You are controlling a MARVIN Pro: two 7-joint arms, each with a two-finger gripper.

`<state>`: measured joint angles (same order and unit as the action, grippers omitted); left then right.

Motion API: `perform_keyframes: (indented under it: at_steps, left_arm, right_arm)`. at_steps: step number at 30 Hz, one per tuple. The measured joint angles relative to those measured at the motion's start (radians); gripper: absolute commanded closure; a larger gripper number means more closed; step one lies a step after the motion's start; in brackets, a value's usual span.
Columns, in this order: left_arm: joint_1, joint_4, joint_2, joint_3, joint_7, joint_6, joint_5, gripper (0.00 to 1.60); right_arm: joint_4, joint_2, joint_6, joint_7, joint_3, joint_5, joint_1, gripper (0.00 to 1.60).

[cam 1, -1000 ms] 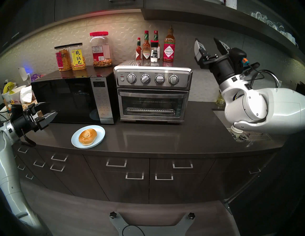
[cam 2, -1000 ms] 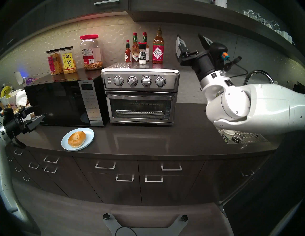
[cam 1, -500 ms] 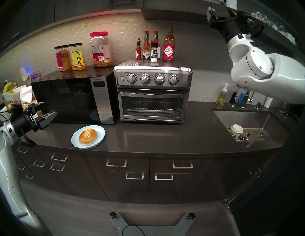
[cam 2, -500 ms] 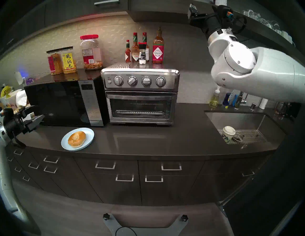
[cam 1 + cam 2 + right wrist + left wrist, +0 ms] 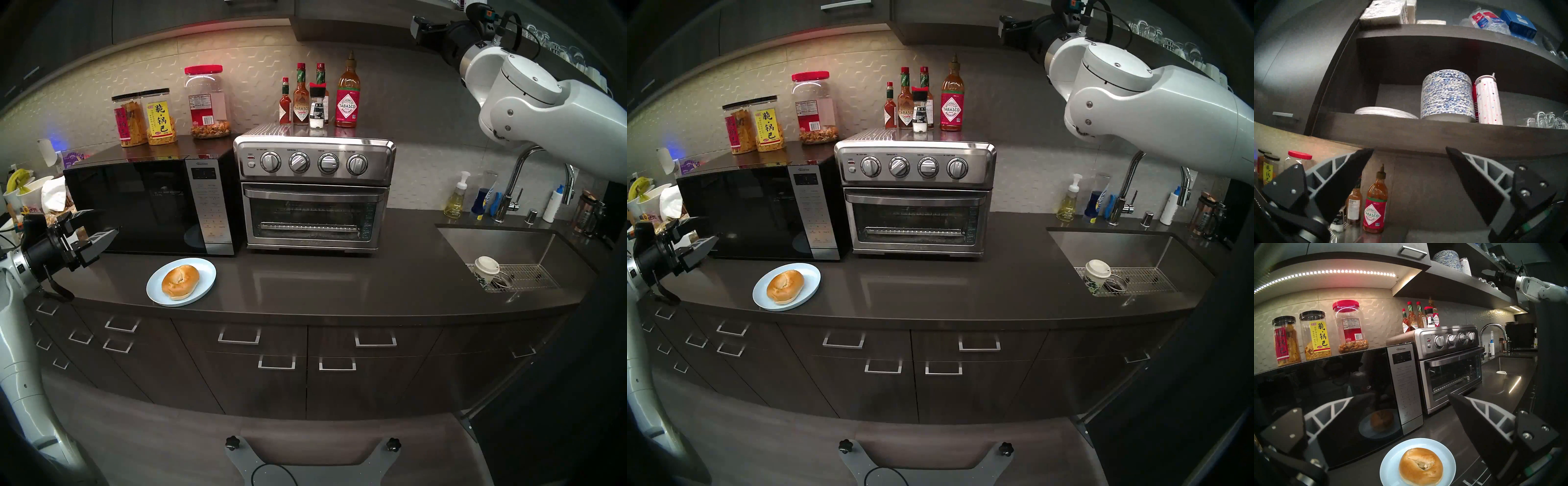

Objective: Open the oven and place the bagel inside on the rack

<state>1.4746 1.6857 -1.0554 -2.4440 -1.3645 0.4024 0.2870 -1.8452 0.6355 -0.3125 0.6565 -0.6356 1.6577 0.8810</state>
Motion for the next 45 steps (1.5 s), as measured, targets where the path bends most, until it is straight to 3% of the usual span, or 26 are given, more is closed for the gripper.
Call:
perform_keyframes:
  at_steps: [9, 19, 23, 34, 45]
  left_arm:
    - [-0.001, 0.0, 0.0, 0.0, -0.001, 0.0, 0.0, 0.0]
    - [-0.001, 0.001, 0.0, 0.0, -0.001, 0.0, 0.0, 0.0]
    - [-0.001, 0.001, 0.0, -0.001, -0.001, 0.0, 0.0, 0.0]
    - [-0.001, 0.001, 0.0, -0.001, -0.002, 0.003, 0.0, 0.0]
    - [-0.001, 0.003, -0.001, -0.001, -0.002, 0.007, 0.0, 0.0]
  right_arm:
    - [-0.095, -0.06, 0.187, -0.155, -0.017, 0.063, 0.079, 0.0]
    - [-0.081, -0.126, 0.376, -0.328, -0.086, 0.072, 0.155, 0.0]
    - [-0.063, -0.156, 0.484, -0.428, -0.116, 0.04, 0.196, 0.0]
    - [-0.055, -0.215, 0.686, -0.646, -0.119, -0.049, 0.283, 0.0]
    - [-0.123, -0.284, 0.763, -0.798, -0.118, -0.122, 0.331, 0.0]
